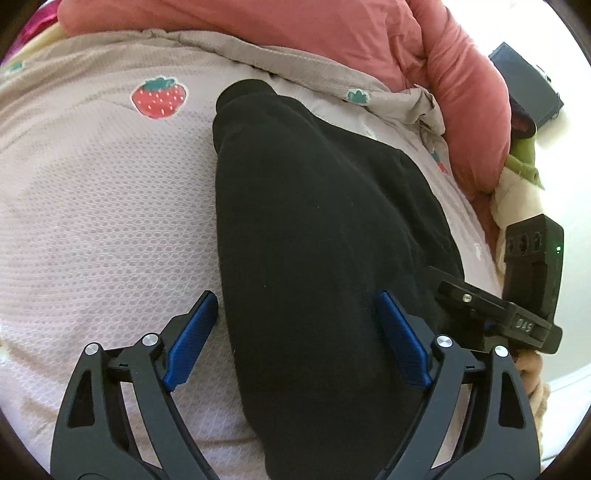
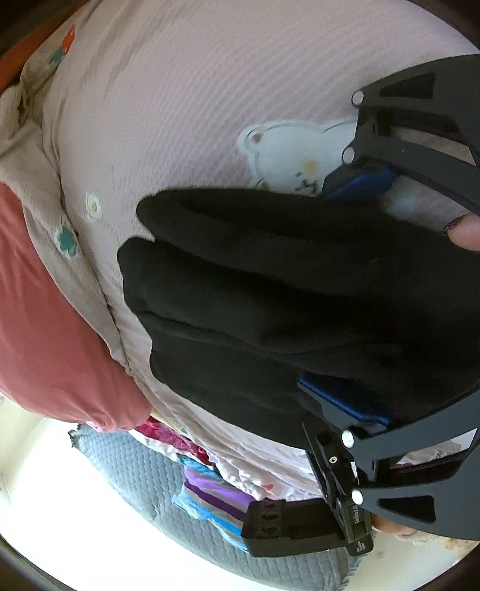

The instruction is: Fold small clothes

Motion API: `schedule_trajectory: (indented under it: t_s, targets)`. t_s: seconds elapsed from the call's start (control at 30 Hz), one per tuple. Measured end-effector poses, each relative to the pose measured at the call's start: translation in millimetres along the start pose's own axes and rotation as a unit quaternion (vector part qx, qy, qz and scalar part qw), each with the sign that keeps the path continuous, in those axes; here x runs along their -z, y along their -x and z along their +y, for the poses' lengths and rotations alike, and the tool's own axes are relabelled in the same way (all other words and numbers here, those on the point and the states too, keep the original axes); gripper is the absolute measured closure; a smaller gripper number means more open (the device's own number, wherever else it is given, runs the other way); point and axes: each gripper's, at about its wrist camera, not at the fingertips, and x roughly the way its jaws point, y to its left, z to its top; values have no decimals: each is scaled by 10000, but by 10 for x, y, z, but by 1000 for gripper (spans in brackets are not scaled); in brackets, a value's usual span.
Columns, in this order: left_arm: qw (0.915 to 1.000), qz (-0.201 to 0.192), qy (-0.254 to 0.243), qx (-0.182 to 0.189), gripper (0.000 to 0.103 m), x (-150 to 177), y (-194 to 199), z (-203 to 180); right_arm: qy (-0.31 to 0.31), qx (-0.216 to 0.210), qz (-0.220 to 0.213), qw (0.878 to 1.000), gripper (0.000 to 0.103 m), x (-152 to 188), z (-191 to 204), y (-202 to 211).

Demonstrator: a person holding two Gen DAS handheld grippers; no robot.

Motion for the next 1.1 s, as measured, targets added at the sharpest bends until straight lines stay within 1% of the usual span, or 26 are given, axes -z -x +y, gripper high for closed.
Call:
schedule_trajectory:
  t_s: [0.03,0.13,0.17,0.2,0.27,0.3,0.33,0.37,0.43,0.6,0.73,0.8,0.9,1.03,1.1]
  targets:
    - [10000,4,47,37,22,-5,-22,12,-1,-35,22,10000,39,-13,2,-30]
    - [9997,-12,202,131,23,-8,-90,39,155,11,50,9999,43,-28,32,-82]
    - [9996,-30,245,153,29,-6,-105,37,156,-13,33,9999,47,-30,36,-76]
    - [9992,-32,283,264,36,-3,-116,16,215,-13,-7,9998,49,-24,55,-62]
    - [9993,-60,306,200,40,-17,-96,-41,366,30,-112,9993,58,4,91,-4]
    - [9994,-77,290,183,42,-25,-70,-68,394,43,-169,9991,59,9,126,32]
    - [9993,-90,303,206,46,-35,-40,-76,409,40,-206,9989,61,8,146,59]
    - [9991,-95,337,253,50,-44,-4,-72,439,44,-246,9987,62,3,175,90]
    - [9982,-156,414,403,54,-71,98,-68,514,74,-323,9981,63,0,264,167]
    - [9973,-394,363,493,55,-107,390,-147,755,207,-478,9958,63,-47,541,319]
    - [9967,-566,280,514,56,-175,579,-238,858,288,-579,9942,63,-105,647,412]
    - [9965,-644,198,503,57,-232,649,-312,855,180,-690,9938,64,-135,676,461]
    - [9956,-766,201,504,57,-316,735,-359,975,191,-802,9918,64,-192,802,540]
    - [9946,-850,247,535,56,-311,928,-337,1078,87,-789,9910,64,-189,947,601]
    - [9948,-862,232,495,56,-277,999,-322,1130,68,-749,9907,64,-148,1035,588]
